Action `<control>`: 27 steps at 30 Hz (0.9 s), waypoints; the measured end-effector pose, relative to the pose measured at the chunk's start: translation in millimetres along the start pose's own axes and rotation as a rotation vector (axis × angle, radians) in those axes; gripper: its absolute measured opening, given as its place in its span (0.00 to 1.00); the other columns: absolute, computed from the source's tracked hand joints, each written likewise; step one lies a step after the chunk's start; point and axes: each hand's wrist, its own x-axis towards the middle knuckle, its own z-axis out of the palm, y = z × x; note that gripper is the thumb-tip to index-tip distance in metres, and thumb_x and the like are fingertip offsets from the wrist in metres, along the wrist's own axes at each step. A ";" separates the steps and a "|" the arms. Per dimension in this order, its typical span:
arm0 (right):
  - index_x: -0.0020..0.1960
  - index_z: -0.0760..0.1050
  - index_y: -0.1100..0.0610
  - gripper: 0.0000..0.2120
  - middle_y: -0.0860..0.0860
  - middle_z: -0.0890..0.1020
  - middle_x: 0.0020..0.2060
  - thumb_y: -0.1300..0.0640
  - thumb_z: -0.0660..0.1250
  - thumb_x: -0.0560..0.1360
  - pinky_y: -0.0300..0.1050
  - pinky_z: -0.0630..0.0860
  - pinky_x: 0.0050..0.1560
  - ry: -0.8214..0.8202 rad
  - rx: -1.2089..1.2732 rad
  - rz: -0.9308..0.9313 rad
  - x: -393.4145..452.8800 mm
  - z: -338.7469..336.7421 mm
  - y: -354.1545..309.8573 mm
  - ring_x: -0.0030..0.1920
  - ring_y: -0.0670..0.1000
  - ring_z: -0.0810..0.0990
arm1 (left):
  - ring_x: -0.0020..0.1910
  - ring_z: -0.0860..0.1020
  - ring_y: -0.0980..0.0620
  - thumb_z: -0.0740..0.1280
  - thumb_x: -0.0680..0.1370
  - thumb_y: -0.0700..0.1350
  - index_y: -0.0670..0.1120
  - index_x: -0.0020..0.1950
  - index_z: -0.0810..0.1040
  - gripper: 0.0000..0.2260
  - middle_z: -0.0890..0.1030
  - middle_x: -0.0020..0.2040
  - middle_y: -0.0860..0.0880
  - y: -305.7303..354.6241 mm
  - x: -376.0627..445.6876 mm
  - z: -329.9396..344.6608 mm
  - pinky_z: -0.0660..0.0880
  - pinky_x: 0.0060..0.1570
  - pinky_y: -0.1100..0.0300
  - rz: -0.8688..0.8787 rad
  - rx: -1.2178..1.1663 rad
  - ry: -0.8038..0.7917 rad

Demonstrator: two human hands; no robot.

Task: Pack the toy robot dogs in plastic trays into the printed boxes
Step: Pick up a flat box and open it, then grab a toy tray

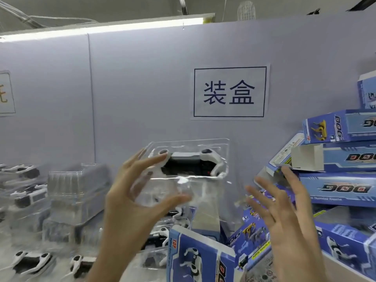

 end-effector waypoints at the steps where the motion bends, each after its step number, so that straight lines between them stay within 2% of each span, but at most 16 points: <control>1: 0.76 0.67 0.41 0.37 0.50 0.85 0.61 0.38 0.73 0.70 0.46 0.84 0.54 -0.025 -0.003 0.038 2.3 0.8 1.2 0.56 0.52 0.87 | 0.73 0.74 0.60 0.83 0.60 0.63 0.66 0.65 0.80 0.34 0.73 0.75 0.61 1.1 -3.5 9.5 0.74 0.71 0.59 0.017 0.006 -0.034; 2: 0.75 0.67 0.35 0.43 0.47 0.85 0.61 0.31 0.76 0.63 0.49 0.84 0.54 -0.059 0.010 0.086 1.2 4.4 -4.5 0.54 0.50 0.87 | 0.74 0.73 0.57 0.83 0.60 0.64 0.66 0.66 0.80 0.35 0.72 0.76 0.60 1.2 -6.9 18.0 0.74 0.72 0.54 0.030 0.013 -0.066; 4: 0.72 0.71 0.33 0.47 0.43 0.85 0.60 0.27 0.79 0.55 0.50 0.81 0.49 -0.064 0.080 0.242 3.4 9.5 -14.0 0.41 0.45 0.87 | 0.75 0.73 0.54 0.84 0.60 0.63 0.64 0.66 0.81 0.35 0.70 0.78 0.59 -1.5 -11.4 31.2 0.73 0.71 0.47 0.053 0.009 -0.127; 6: 0.68 0.77 0.43 0.42 0.47 0.88 0.51 0.33 0.76 0.56 0.44 0.79 0.33 -0.024 0.158 0.393 8.6 7.7 -15.3 0.26 0.47 0.81 | 0.76 0.73 0.52 0.85 0.60 0.62 0.64 0.66 0.81 0.35 0.69 0.79 0.58 -7.7 -13.2 37.1 0.74 0.70 0.44 0.067 0.013 -0.183; 8: 0.60 0.82 0.52 0.32 0.53 0.87 0.38 0.41 0.74 0.58 0.42 0.76 0.23 -0.020 0.154 0.508 13.7 6.5 -16.6 0.22 0.52 0.79 | 0.76 0.72 0.51 0.85 0.60 0.61 0.63 0.66 0.81 0.35 0.69 0.79 0.57 -16.2 -13.5 37.8 0.74 0.70 0.42 0.054 0.013 -0.226; 11: 0.51 0.82 0.54 0.10 0.55 0.86 0.34 0.52 0.72 0.72 0.40 0.75 0.20 -0.096 0.103 0.559 12.6 2.1 -14.7 0.24 0.51 0.82 | 0.76 0.72 0.54 0.85 0.60 0.61 0.63 0.66 0.81 0.35 0.69 0.79 0.57 -26.3 -13.5 38.8 0.72 0.71 0.42 0.045 0.005 -0.261; 12: 0.50 0.83 0.52 0.08 0.55 0.86 0.35 0.51 0.73 0.72 0.40 0.77 0.23 -0.097 0.047 0.564 14.1 -1.0 -14.2 0.27 0.49 0.84 | 0.77 0.71 0.54 0.85 0.60 0.60 0.62 0.66 0.81 0.35 0.69 0.79 0.57 -28.7 -13.1 39.4 0.72 0.71 0.42 0.050 -0.001 -0.259; 14: 0.51 0.84 0.44 0.20 0.50 0.88 0.43 0.42 0.76 0.61 0.44 0.81 0.34 -0.052 -0.104 0.518 22.2 -7.6 -15.7 0.41 0.49 0.88 | 0.77 0.70 0.53 0.86 0.60 0.58 0.61 0.66 0.82 0.34 0.69 0.80 0.56 -32.1 -11.9 39.8 0.72 0.71 0.41 0.052 -0.034 -0.256; 16: 0.55 0.84 0.42 0.30 0.47 0.88 0.50 0.34 0.73 0.54 0.48 0.81 0.48 0.005 -0.204 0.386 23.9 -21.3 -17.2 0.54 0.51 0.86 | 0.78 0.70 0.51 0.86 0.61 0.56 0.60 0.66 0.82 0.34 0.68 0.80 0.55 -34.3 -9.6 37.0 0.72 0.70 0.38 0.056 -0.070 -0.295; 18: 0.57 0.86 0.46 0.33 0.49 0.88 0.54 0.32 0.70 0.57 0.52 0.78 0.59 -0.040 -0.220 0.361 26.3 -29.6 -23.9 0.58 0.52 0.85 | 0.79 0.69 0.49 0.86 0.62 0.56 0.59 0.67 0.82 0.34 0.68 0.81 0.54 -33.1 -5.4 32.7 0.72 0.70 0.36 0.063 -0.112 -0.387; 20: 0.56 0.88 0.51 0.33 0.53 0.88 0.55 0.33 0.69 0.59 0.55 0.76 0.62 -0.192 -0.171 0.500 29.5 -31.5 -27.2 0.58 0.53 0.86 | 0.79 0.68 0.49 0.86 0.62 0.54 0.58 0.67 0.82 0.34 0.67 0.81 0.54 -28.7 3.7 31.2 0.70 0.71 0.37 0.088 -0.114 -0.519; 22: 0.57 0.88 0.53 0.26 0.55 0.86 0.59 0.38 0.69 0.67 0.57 0.75 0.66 -0.327 -0.142 0.649 29.7 -28.0 -28.4 0.61 0.55 0.85 | 0.80 0.67 0.52 0.87 0.63 0.51 0.57 0.68 0.81 0.35 0.66 0.81 0.55 -22.4 17.9 35.2 0.69 0.72 0.41 0.097 -0.089 -0.669; 23: 0.61 0.86 0.54 0.22 0.54 0.85 0.63 0.44 0.69 0.73 0.53 0.75 0.66 -0.367 -0.144 0.642 26.7 -29.9 -27.4 0.63 0.53 0.83 | 0.80 0.66 0.53 0.87 0.63 0.48 0.56 0.68 0.81 0.34 0.65 0.81 0.55 -20.1 26.6 38.3 0.69 0.73 0.42 0.094 -0.094 -0.741; 24: 0.66 0.82 0.53 0.20 0.51 0.84 0.64 0.49 0.68 0.77 0.45 0.77 0.63 -0.357 -0.157 0.638 26.7 -30.1 -25.4 0.62 0.48 0.83 | 0.80 0.66 0.52 0.87 0.64 0.46 0.54 0.68 0.81 0.34 0.65 0.82 0.55 -18.6 35.3 41.3 0.68 0.74 0.42 0.090 -0.101 -0.803; 26: 0.65 0.78 0.46 0.17 0.43 0.85 0.60 0.51 0.68 0.76 0.28 0.78 0.44 -0.256 -0.132 0.677 30.5 -28.2 -22.4 0.48 0.34 0.84 | 0.81 0.65 0.51 0.86 0.65 0.43 0.52 0.69 0.81 0.33 0.66 0.81 0.54 -15.9 52.5 46.4 0.65 0.76 0.40 0.095 -0.093 -0.908; 27: 0.62 0.78 0.45 0.16 0.43 0.86 0.56 0.53 0.70 0.75 0.26 0.76 0.36 -0.229 -0.156 0.707 33.5 -27.7 -20.0 0.41 0.33 0.84 | 0.81 0.64 0.51 0.86 0.65 0.41 0.51 0.69 0.81 0.33 0.66 0.81 0.55 -15.8 59.5 48.7 0.64 0.77 0.40 0.104 -0.081 -0.956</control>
